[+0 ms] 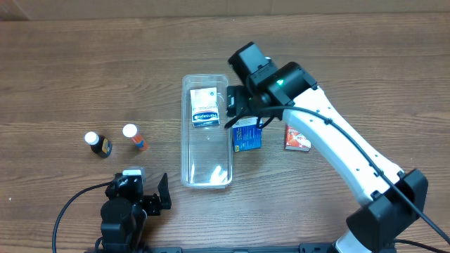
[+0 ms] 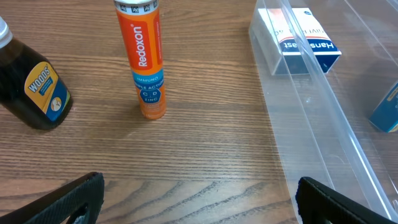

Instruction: Pack container

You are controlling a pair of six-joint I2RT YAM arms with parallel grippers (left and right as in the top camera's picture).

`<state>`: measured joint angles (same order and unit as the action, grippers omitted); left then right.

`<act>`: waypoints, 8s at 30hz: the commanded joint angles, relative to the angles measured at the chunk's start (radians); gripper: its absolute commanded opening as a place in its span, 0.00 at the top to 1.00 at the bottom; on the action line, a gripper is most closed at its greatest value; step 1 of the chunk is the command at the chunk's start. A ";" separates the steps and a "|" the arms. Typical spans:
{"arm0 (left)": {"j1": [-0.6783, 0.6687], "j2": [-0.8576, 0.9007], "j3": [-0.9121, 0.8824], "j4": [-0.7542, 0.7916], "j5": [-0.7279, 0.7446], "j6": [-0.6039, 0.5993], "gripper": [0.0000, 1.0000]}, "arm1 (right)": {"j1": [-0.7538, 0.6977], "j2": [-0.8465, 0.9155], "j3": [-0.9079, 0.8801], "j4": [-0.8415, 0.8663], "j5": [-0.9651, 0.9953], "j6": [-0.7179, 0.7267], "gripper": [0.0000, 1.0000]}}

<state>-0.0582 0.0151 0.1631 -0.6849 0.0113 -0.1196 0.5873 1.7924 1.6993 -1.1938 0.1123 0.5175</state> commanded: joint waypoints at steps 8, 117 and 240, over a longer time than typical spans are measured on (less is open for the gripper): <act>0.006 -0.006 -0.002 0.001 -0.011 0.008 0.00 | -0.123 0.003 -0.251 0.119 -0.122 -0.077 0.03; 0.006 -0.006 -0.003 0.001 -0.011 0.008 0.00 | -0.379 0.063 -0.459 0.307 -0.088 -0.017 0.21; 0.474 1.764 1.206 -0.446 0.006 0.348 0.25 | -0.549 -0.111 0.383 -0.058 -0.386 -0.117 0.00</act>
<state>0.4103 1.7809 1.4029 -1.1526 -0.0196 0.1947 0.0444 1.6928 2.0731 -1.2568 -0.2668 0.3969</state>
